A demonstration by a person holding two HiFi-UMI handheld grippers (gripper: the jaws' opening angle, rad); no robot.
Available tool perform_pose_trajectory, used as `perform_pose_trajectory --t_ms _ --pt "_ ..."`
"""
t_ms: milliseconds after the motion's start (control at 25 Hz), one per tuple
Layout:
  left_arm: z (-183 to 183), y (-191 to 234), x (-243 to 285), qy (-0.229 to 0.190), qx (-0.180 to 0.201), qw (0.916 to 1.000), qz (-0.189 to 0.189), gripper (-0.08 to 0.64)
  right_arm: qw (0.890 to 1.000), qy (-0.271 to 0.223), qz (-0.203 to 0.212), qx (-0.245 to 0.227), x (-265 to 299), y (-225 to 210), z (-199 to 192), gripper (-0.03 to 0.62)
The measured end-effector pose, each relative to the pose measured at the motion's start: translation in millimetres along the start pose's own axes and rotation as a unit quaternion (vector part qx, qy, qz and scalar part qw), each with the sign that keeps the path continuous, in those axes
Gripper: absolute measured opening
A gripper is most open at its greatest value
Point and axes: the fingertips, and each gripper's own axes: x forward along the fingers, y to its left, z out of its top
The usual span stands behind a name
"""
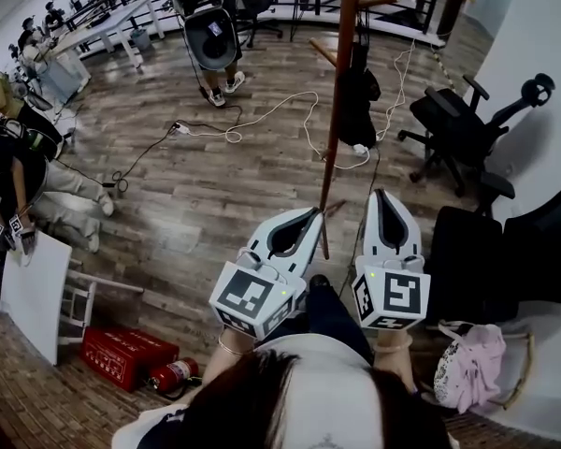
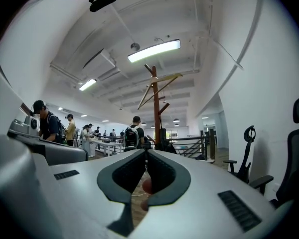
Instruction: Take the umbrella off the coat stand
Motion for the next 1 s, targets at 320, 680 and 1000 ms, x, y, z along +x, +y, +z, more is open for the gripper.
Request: perform_pose_trajectory --t_ms 320,680,1000 --pt "2 15 34 0.002 0.003 1.0 0.007 0.009 1.0 -0.003 0.014 0.009 32 -18 0 0.04" --pt "3 34 68 0.005 0.005 0.9999 0.015 0.009 0.999 0.001 0.038 0.013 72 -33 -5 0.041" --pt "0 53 95 0.013 0.0 0.9997 0.023 0.009 0.999 0.01 0.05 0.014 107 -44 -12 0.041"
